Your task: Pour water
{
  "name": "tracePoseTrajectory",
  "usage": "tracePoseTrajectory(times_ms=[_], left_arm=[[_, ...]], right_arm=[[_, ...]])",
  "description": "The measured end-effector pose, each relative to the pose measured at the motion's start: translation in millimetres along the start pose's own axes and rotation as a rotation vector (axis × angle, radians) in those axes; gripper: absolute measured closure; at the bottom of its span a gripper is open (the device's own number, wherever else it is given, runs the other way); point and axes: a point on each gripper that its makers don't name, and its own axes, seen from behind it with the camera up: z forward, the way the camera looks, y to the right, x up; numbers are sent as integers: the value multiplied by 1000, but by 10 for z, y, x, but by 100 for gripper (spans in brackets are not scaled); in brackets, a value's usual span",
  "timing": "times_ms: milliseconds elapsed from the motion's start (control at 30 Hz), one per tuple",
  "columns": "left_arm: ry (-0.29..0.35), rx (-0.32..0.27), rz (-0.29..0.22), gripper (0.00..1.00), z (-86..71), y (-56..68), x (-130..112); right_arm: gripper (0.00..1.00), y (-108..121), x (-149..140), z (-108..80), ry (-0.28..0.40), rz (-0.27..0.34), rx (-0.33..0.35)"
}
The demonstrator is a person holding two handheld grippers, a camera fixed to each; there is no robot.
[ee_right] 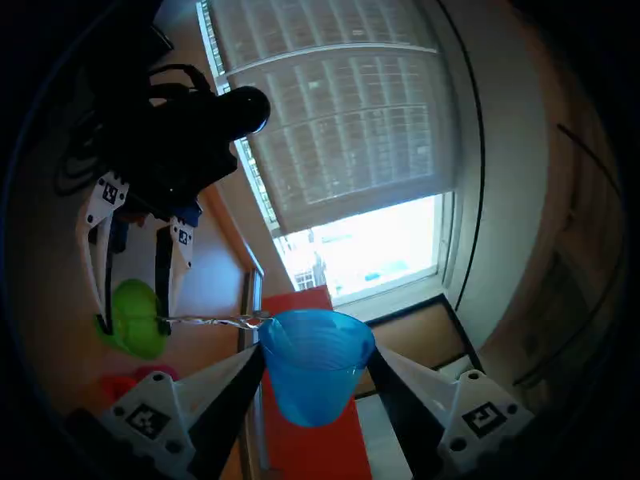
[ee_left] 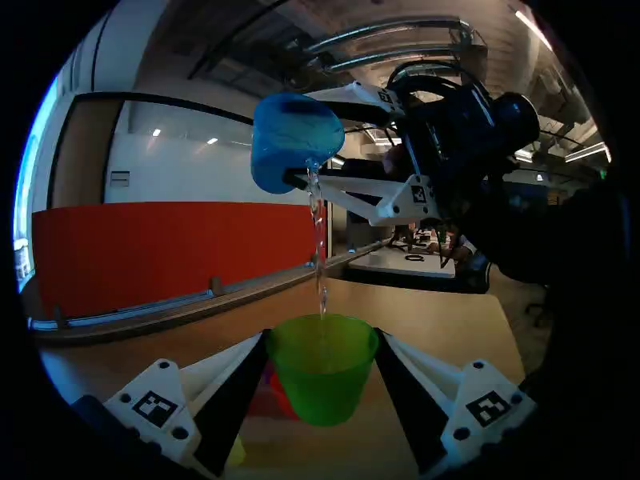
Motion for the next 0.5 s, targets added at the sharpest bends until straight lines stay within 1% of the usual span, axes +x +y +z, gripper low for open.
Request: tracePoseTrajectory(times_ms=[500], left_arm=[[-2, 1, -1, 10, 25, -7, -23]], right_arm=[[9, 41, -16, 6, 0, -45, -14]])
